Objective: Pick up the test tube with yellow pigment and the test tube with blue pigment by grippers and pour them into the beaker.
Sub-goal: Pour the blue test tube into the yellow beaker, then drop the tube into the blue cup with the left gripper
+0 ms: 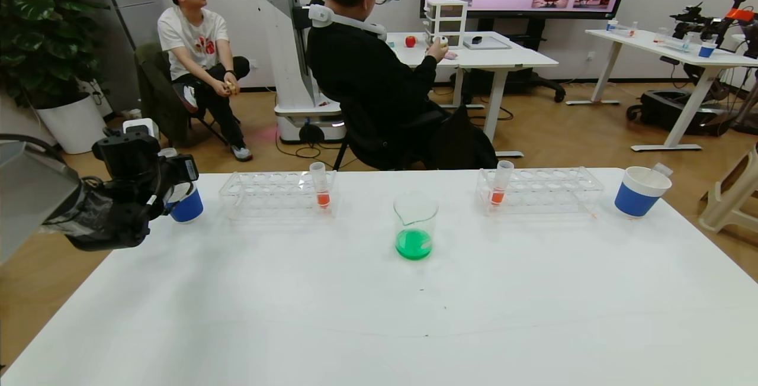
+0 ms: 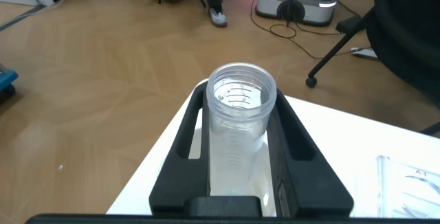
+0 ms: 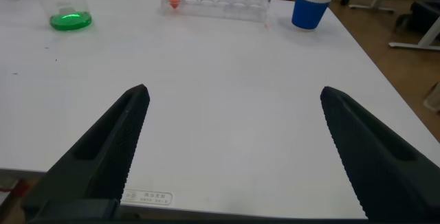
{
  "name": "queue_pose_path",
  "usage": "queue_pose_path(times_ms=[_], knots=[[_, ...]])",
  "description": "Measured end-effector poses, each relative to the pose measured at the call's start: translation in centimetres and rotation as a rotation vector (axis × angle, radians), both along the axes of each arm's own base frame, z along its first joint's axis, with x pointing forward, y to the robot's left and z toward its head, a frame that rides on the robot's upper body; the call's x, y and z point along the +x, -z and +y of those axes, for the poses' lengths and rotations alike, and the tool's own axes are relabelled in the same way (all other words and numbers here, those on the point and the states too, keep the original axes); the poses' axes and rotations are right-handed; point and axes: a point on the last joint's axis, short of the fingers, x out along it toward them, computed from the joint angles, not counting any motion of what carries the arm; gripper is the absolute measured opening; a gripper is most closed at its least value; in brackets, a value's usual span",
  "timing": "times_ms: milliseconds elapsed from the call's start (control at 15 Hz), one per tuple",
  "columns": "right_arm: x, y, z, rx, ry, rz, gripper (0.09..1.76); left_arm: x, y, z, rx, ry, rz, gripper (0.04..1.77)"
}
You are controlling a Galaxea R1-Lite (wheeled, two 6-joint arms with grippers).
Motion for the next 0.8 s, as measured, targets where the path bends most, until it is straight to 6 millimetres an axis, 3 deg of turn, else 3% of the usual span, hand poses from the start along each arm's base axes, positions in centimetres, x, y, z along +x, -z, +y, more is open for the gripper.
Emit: queue_pose_path(times_ms=[333, 400, 533, 600, 667, 800], knots=[[0.0, 0.0, 0.0, 0.0, 0.0, 0.0, 1.74, -0.3, 0.81, -0.11, 0.001, 0.001, 0.017, 0.52], [0.0, 0.0, 0.0, 0.0, 0.0, 0.0, 1.74, -0.32, 0.79, -0.13, 0.005, 0.001, 0.011, 0.67], [0.0, 0.0, 0.0, 0.0, 0.0, 0.0, 1.74, -0.37, 0.84, -0.14, 0.032, 0.003, 0.022, 1.38], [0.0, 0.0, 0.0, 0.0, 0.0, 0.0, 1.74, -0.39, 0.87, -0.12, 0.038, 0.002, 0.026, 1.63], [0.0, 0.0, 0.0, 0.0, 0.0, 0.0, 1.74, -0.41, 0.82, -0.13, 0.039, 0.001, 0.025, 1.75], [0.0, 0.0, 0.0, 0.0, 0.0, 0.0, 1.74, -0.44, 0.28, -0.28, 0.042, 0.001, 0.011, 1.75]])
